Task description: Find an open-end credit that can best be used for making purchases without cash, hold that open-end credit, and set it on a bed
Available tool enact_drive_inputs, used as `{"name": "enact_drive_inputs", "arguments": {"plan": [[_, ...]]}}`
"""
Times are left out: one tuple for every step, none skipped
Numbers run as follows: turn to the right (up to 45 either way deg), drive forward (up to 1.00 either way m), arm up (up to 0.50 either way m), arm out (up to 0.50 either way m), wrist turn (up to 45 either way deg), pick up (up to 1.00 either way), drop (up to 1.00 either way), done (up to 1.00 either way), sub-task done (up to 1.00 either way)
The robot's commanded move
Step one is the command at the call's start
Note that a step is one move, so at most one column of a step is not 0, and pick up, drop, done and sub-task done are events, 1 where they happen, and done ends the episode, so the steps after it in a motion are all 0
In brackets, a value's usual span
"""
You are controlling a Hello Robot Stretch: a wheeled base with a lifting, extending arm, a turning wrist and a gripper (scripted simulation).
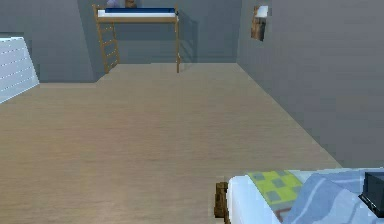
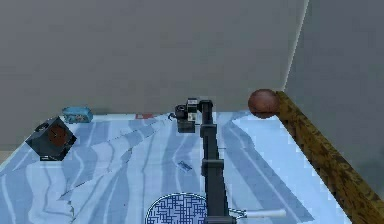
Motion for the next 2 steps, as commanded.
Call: {"name": "enact_drive_inputs", "arguments": {"plan": [[0.0,0.0,0.0,-0.08,0.0,0.0,0.0,0.0,0.0],[0.0,0.0,0.0,0.0,0.0,0.0,0.0,1.0,0.0]]}}
